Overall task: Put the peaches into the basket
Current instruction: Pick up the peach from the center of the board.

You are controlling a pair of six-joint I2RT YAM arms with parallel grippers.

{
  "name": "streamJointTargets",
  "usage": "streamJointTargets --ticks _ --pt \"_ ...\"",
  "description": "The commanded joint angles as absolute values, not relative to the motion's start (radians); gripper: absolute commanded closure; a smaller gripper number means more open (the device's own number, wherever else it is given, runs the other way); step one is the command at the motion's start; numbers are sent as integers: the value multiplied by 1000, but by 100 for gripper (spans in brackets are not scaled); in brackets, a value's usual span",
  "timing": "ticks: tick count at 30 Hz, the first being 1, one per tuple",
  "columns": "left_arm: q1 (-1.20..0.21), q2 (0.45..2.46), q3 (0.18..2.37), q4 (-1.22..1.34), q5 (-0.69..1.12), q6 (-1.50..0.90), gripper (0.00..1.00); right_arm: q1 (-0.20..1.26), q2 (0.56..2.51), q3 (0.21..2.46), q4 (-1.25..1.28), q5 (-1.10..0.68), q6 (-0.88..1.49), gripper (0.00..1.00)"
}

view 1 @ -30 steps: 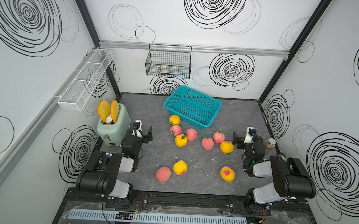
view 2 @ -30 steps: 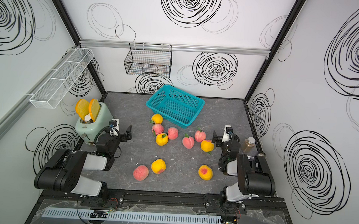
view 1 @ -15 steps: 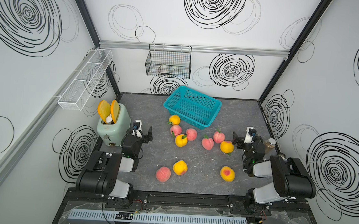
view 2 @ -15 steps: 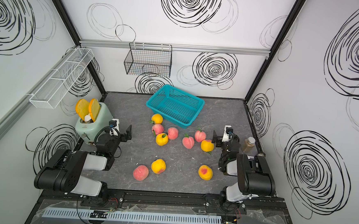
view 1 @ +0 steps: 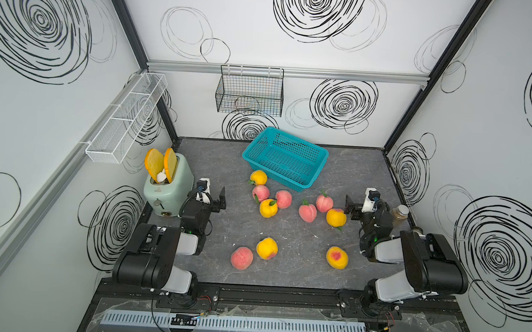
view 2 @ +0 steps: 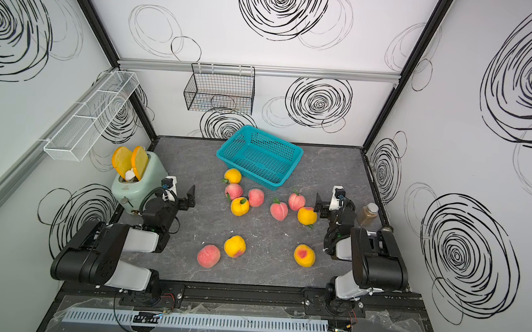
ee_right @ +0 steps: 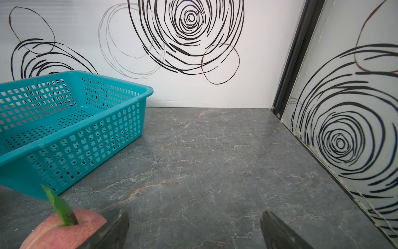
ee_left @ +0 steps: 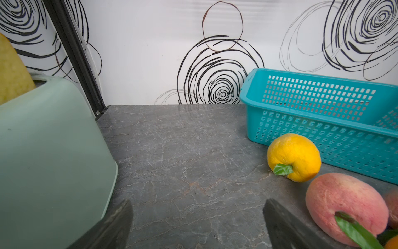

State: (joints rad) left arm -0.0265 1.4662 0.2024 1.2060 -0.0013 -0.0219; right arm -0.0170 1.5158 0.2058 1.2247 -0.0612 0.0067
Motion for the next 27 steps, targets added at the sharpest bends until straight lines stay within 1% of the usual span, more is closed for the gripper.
streamJointTargets --ticks 1,5,8,10,12,15,16,21,23,26,27 --pt "-31 1463 218 1261 -9 -7 2 -1 1507 211 1245 -23 -11 1" --pt "-31 1463 216 1262 -8 -7 2 14 1448 225 1174 33 -9 1" --pt "-31 1462 217 1264 -14 -9 2 25 1333 301 942 66 1 1" --pt "-33 1460 221 1253 -23 -10 2 22 1259 330 866 70 30 1" --pt "-34 1459 221 1253 -23 -11 2 17 1181 350 796 107 137 1" --pt "-37 1444 232 1225 -35 -11 2 3 1104 371 656 280 435 1" --pt "-42 1430 242 1193 -46 -6 2 -5 1100 372 654 253 451 1" --pt "-108 1359 309 1002 -106 37 2 0 1142 479 553 -3 418 1" --pt "-115 1332 357 872 -147 -13 2 0 1166 526 507 -83 408 1" --pt "-115 1303 441 683 -191 -77 2 1 1191 563 469 -147 394 1" --pt "-115 1294 446 666 -193 -80 2 1 1198 563 474 -158 397 1"
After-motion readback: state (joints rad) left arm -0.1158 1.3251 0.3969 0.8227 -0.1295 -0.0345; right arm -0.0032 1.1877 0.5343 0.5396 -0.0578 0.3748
